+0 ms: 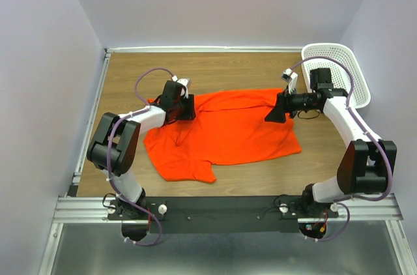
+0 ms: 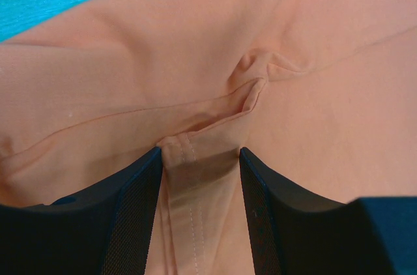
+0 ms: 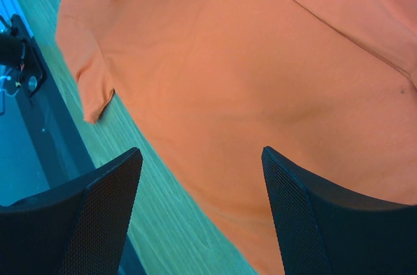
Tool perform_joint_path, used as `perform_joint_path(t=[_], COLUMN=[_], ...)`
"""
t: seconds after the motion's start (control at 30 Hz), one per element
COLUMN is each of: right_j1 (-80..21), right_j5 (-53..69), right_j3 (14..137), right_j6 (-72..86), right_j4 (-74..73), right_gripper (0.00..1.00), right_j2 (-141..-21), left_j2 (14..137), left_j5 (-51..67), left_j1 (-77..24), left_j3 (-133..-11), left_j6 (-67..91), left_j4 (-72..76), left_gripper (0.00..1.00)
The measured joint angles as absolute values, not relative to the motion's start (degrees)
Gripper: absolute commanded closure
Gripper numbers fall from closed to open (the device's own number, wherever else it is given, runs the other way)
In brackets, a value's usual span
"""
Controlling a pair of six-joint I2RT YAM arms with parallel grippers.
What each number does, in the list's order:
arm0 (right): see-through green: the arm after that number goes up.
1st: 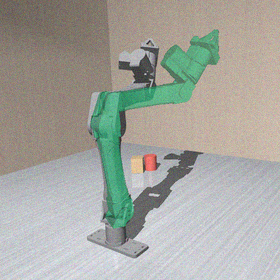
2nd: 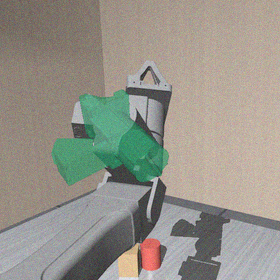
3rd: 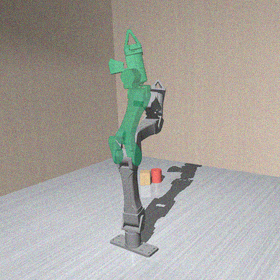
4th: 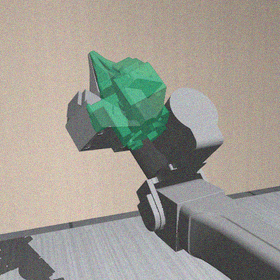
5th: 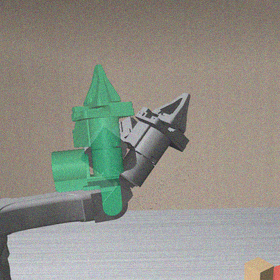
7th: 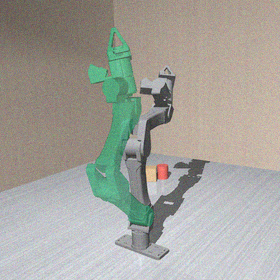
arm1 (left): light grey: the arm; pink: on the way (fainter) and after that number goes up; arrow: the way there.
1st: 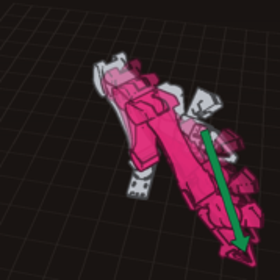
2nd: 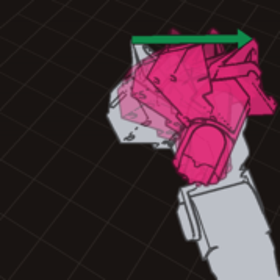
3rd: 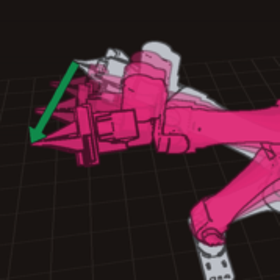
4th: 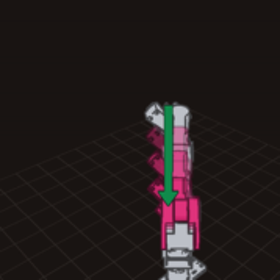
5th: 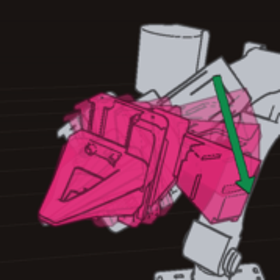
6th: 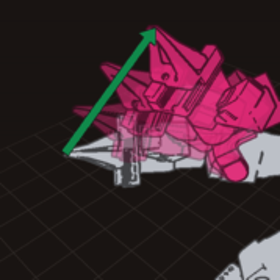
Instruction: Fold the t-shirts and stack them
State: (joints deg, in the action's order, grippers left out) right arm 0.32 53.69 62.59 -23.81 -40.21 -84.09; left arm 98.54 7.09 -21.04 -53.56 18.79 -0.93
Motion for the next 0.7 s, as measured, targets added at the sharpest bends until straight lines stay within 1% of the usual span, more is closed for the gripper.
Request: perform_joint_path(t=[0.13,0.27,0.3,0.37,0.4,0.47,0.5,0.6,0.7], right_j1=[0.3,0.3,0.3,0.3,0.3,0.3,0.3,0.3,0.3], right_j5=[53.7,53.7,53.7,53.7,53.7,53.7,53.7,53.7,53.7], right_j3=[62.6,62.6,62.6,62.6,62.6,62.6,62.6,62.6,62.6], right_j6=[-23.8,-23.8,-23.8,-23.8,-23.8,-23.8,-23.8,-23.9,-23.8], right_j4=[-40.2,-40.2,-40.2,-40.2,-40.2,-40.2,-40.2,-40.2,-40.2], right_gripper=[0.18,0.18,0.18,0.18,0.18,0.18,0.18,0.18,0.18], right_j2=[-84.1,-84.1,-84.1,-84.1,-84.1,-84.1,-84.1,-84.1,-84.1], left_j2=[98.5,98.5,98.5,98.3,97.9,96.9,96.3,94.4,91.6], left_j5=[7.0,6.9,6.9,6.9,7.0,7.1,7.4,7.9,9.0], left_j1=[-21.0,-20.9,-20.9,-20.8,-20.8,-20.7,-20.7,-20.7,-20.7], left_j3=[-53.4,-53.4,-53.4,-53.2,-52.8,-52.0,-51.5,-50.7,-49.6], left_j6=[18.9,19.1,19.1,19.3,19.4,19.4,19.7,19.9,20.1], left_j4=[-0.2,0.0,0.0,0.2,0.2,0.2,0.2,0.2,0.1], left_gripper=[0.41,0.5,0.56,0.64,0.73,0.83,0.92,0.99,1.0])
